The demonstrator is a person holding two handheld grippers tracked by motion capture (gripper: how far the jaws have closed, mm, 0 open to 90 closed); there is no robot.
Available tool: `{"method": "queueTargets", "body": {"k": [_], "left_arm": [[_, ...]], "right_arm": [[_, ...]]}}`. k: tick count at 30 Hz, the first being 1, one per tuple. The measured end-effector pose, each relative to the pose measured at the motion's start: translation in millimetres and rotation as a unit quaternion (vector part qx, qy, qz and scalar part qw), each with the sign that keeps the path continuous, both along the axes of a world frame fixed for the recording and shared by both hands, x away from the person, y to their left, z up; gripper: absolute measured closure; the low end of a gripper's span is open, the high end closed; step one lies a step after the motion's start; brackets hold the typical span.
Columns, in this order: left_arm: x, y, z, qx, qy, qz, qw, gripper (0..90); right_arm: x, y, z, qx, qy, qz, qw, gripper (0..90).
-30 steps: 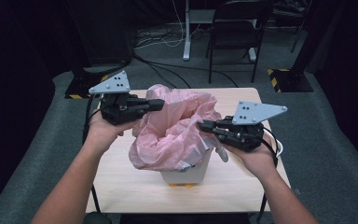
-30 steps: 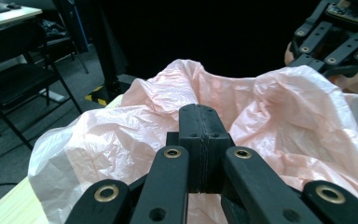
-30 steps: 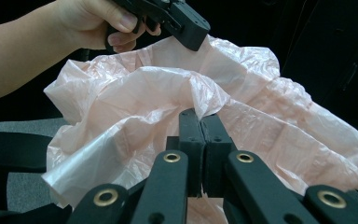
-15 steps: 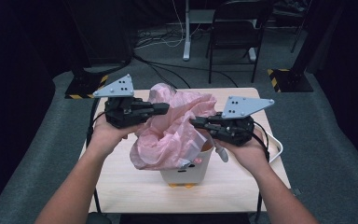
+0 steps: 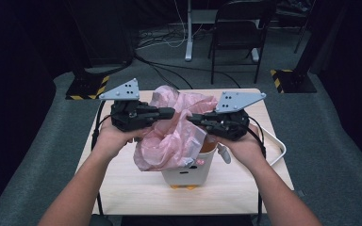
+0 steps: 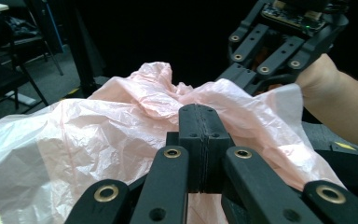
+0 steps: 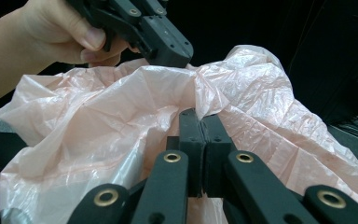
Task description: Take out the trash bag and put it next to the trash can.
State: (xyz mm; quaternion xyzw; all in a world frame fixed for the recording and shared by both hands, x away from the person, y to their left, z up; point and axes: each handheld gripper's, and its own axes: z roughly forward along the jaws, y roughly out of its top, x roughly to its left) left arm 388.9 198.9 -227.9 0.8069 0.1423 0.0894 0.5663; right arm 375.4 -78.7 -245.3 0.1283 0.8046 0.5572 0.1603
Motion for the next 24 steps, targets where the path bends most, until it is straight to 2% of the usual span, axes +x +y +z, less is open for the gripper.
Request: {"method": "queueTargets", "body": {"k": [9, 11, 16, 18, 22, 24], "left_arm": [[0.8, -1.6, -6.6, -0.007, 0.016, -0.022, 0.9996, 85.8], [2.3, -2.0, -8.0, -0.011, 0.030, -0.043, 0.9986, 82.9], [3.4, -2.2, -8.9, -0.016, 0.039, -0.056, 0.9975, 71.1], [3.6, -2.7, -7.7, -0.024, 0.044, -0.059, 0.9970, 64.7], [1.9, -4.9, -2.8, -0.035, 0.043, -0.046, 0.9974, 50.9], [0.2, -8.1, 0.0, -0.030, 0.036, -0.036, 0.9982, 46.4]], "right_arm": [[5.1, 3.6, -1.0, -0.006, 0.003, 0.001, 1.0000, 88.9], [5.4, 4.8, -1.2, -0.007, 0.003, 0.003, 1.0000, 88.9], [5.1, 5.9, -1.4, -0.008, 0.003, 0.003, 1.0000, 89.0], [5.5, 6.1, -1.5, -0.008, 0.003, 0.003, 1.0000, 89.0], [5.3, 6.7, -1.4, -0.010, 0.002, 0.004, 0.9999, 89.0], [4.7, 7.4, -1.2, -0.010, 0.002, 0.004, 0.9999, 89.0]]}}
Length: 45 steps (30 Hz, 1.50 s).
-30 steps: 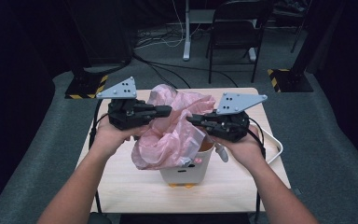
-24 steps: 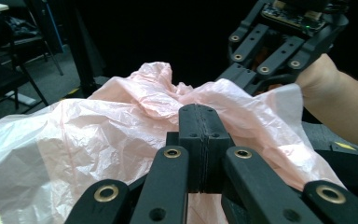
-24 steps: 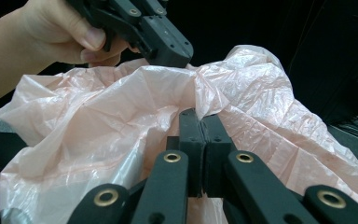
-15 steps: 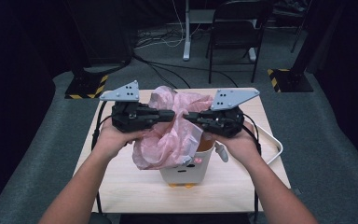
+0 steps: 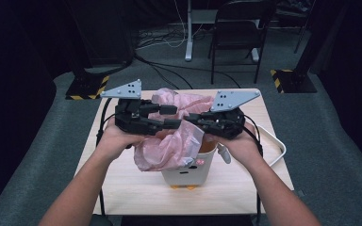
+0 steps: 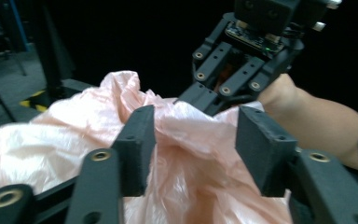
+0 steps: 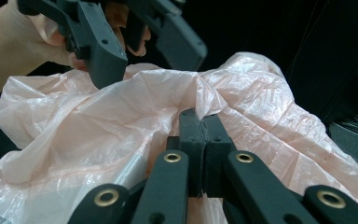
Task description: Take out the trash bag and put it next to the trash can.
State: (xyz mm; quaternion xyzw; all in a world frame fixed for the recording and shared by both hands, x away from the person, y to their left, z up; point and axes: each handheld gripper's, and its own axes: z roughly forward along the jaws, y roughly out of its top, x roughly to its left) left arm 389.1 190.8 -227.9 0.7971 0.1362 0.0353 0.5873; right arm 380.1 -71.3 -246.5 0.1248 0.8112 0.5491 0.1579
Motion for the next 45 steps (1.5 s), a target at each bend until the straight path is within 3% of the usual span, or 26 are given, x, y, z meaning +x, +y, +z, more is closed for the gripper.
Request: {"method": "queueTargets", "body": {"k": [7, 14, 19, 22, 31, 35, 41, 45], "left_arm": [[-2.8, -5.0, 6.5, -0.003, -0.016, 0.022, 0.9996, 39.9], [-2.0, -6.7, 0.0, 0.021, -0.022, 0.037, 0.9989, 39.8], [-2.2, -5.1, -3.8, 0.032, -0.021, 0.028, 0.9988, 51.5], [-2.4, -4.0, -5.4, 0.042, -0.022, 0.025, 0.9986, 64.6], [-1.5, -2.7, -8.7, 0.051, -0.029, 0.033, 0.9977, 86.7], [-0.8, -0.7, -7.5, 0.049, -0.033, 0.039, 0.9975, 89.8], [2.3, 11.4, -5.6, 0.050, -0.037, 0.072, 0.9955, 90.0], [5.7, 22.0, -5.0, 0.046, -0.038, 0.093, 0.9939, 90.0]], "right_arm": [[-1.6, 2.0, -0.4, -0.004, -0.001, 0.000, 1.0000, 89.0], [-2.2, 1.9, -0.7, -0.001, -0.002, 0.000, 1.0000, 89.0], [-1.9, 2.8, -1.2, -0.001, -0.002, 0.000, 1.0000, 89.0], [-2.0, 2.8, -1.1, 0.001, -0.003, -0.001, 1.0000, 89.0], [-2.8, 2.4, -0.9, 0.005, -0.005, -0.002, 1.0000, 89.0], [-3.1, 1.6, -1.6, 0.006, -0.003, -0.001, 1.0000, 88.2], [-3.7, 0.5, -2.9, 0.010, -0.001, -0.003, 0.9999, 79.4], [-5.3, -1.8, -1.3, 0.018, -0.005, -0.005, 0.9998, 78.2]]}}
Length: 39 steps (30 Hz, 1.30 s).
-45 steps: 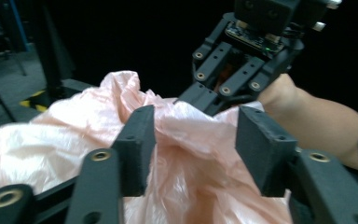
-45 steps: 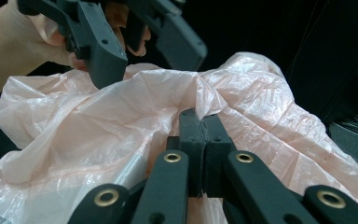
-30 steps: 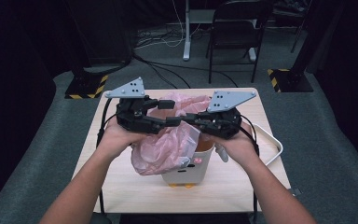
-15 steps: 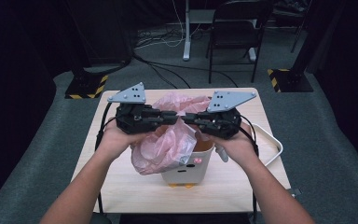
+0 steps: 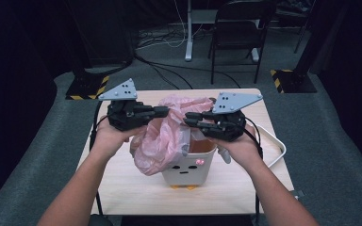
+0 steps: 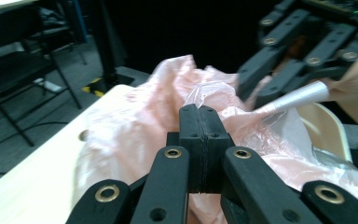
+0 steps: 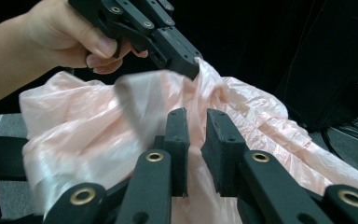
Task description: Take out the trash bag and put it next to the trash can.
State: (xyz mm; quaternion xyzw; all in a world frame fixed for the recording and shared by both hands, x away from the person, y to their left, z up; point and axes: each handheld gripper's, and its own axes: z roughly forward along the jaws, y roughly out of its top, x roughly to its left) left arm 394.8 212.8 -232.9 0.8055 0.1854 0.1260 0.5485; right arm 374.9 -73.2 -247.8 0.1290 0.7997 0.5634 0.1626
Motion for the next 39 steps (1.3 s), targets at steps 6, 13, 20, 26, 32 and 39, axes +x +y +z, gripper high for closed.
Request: {"method": "queueTargets", "body": {"k": [6, 13, 20, 26, 32, 39], "left_arm": [[5.8, 9.8, -1.6, 0.004, -0.003, 0.026, 0.9996, 90.0], [12.7, 18.6, -6.8, 0.007, -0.003, 0.061, 0.9981, 90.0], [18.7, 23.1, -17.1, 0.012, 0.001, 0.083, 0.9965, 89.7], [23.7, 24.1, -26.2, 0.010, 0.013, 0.092, 0.9957, 84.2], [28.6, 24.7, -30.4, 0.005, 0.027, 0.100, 0.9946, 70.6], [33.1, 23.4, -33.8, 0.000, 0.043, 0.097, 0.9943, 62.2]], "right_arm": [[-2.4, -0.4, 0.9, -0.001, -0.004, 0.003, 1.0000, 78.6], [-3.3, -0.4, 0.3, -0.003, -0.004, 0.004, 1.0000, 78.6], [-2.5, -1.9, -1.3, -0.003, -0.002, 0.002, 1.0000, 79.5], [-2.3, -1.6, -1.5, -0.003, -0.002, 0.003, 1.0000, 79.9], [-1.9, -1.4, -2.0, -0.004, 0.000, 0.004, 1.0000, 80.0], [-1.8, -2.8, -1.7, -0.002, 0.000, 0.004, 1.0000, 80.1]]}}
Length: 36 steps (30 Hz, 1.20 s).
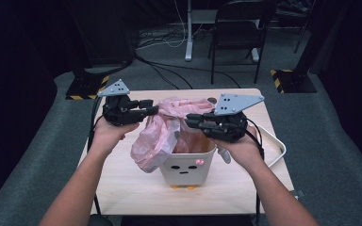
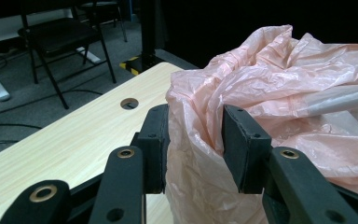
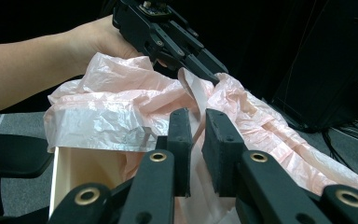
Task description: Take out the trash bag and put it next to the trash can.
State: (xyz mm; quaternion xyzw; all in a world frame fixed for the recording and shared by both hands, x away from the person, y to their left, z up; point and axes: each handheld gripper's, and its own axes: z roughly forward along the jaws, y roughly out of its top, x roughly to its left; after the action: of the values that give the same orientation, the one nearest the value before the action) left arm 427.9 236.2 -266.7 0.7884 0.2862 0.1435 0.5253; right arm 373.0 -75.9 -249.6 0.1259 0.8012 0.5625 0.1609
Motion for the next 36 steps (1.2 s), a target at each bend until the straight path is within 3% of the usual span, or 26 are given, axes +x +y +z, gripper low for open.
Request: {"method": "queueTargets", "body": {"k": [1, 4, 17, 26, 30, 36], "left_arm": [[0.6, -0.8, -0.4, -0.001, 0.002, -0.001, 1.0000, 62.2], [-0.1, -4.3, -0.2, 0.003, -0.006, -0.007, 1.0000, 73.8], [0.9, -4.8, 6.0, 0.011, -0.017, 0.010, 0.9997, 87.6], [0.0, -8.1, 8.7, 0.025, -0.026, 0.012, 0.9993, 88.9], [-2.6, -7.9, 11.3, 0.019, -0.035, 0.014, 0.9991, 90.0], [-1.6, -7.9, 12.0, 0.020, -0.030, 0.009, 0.9993, 90.0]], "right_arm": [[0.0, 0.0, 0.0, 0.000, 0.000, 0.000, 1.0000, 80.1], [-0.7, -0.9, 0.3, 0.000, -0.001, -0.001, 1.0000, 80.1], [-0.6, -8.3, -0.7, 0.005, 0.000, -0.009, 0.9999, 80.0], [-0.6, -15.5, -2.9, 0.009, 0.000, -0.016, 0.9998, 80.1], [-0.1, -19.6, -3.7, 0.012, 0.001, -0.021, 0.9997, 80.0], [-0.4, -22.2, -4.9, 0.013, 0.002, -0.024, 0.9996, 80.1]]}}
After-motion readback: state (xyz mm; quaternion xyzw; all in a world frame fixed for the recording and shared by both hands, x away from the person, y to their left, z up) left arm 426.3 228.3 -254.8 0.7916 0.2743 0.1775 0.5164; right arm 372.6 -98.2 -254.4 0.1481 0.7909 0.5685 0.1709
